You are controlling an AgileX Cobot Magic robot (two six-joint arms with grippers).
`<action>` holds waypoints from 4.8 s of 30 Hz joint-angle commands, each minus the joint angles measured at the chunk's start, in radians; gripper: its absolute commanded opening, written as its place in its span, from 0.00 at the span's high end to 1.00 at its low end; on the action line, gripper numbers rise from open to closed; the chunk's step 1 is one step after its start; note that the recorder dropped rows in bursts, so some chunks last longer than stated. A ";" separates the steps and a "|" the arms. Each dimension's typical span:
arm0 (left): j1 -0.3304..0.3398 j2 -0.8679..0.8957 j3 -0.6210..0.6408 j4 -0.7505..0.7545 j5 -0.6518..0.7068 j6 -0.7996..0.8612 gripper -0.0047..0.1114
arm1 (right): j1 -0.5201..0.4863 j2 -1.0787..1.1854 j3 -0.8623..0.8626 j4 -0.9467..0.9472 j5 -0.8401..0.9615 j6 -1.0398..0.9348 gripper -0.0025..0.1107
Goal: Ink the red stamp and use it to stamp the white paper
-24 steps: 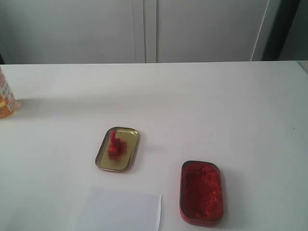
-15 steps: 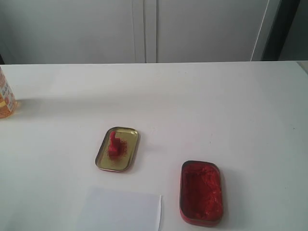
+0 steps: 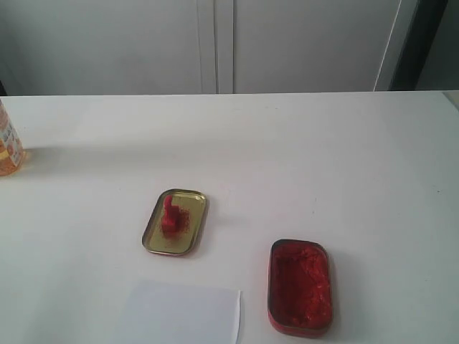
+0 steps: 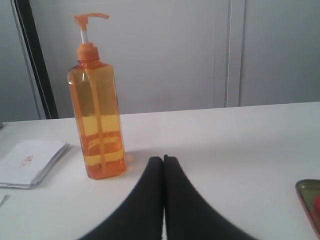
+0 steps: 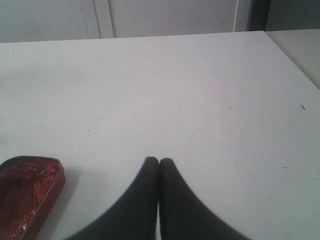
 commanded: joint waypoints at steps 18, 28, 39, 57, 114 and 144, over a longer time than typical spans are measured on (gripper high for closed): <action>-0.005 -0.004 0.004 0.000 -0.044 -0.013 0.96 | -0.003 -0.004 0.006 0.001 -0.015 0.000 0.98; -0.005 -0.004 -0.059 0.000 0.107 -0.013 0.96 | -0.003 -0.004 0.006 0.001 -0.015 0.000 0.98; -0.005 0.029 -0.197 0.000 0.373 0.019 0.96 | -0.003 -0.004 0.006 0.001 -0.015 0.000 0.98; -0.005 0.403 -0.589 0.000 0.790 0.047 0.96 | -0.003 -0.004 0.006 0.001 -0.015 0.000 0.98; -0.300 1.873 -1.621 -0.229 1.270 0.077 0.96 | -0.003 -0.004 0.006 0.001 -0.015 0.000 0.98; -0.439 2.069 -1.649 -0.210 1.061 -0.071 0.55 | -0.003 -0.004 0.006 0.001 -0.015 0.000 0.98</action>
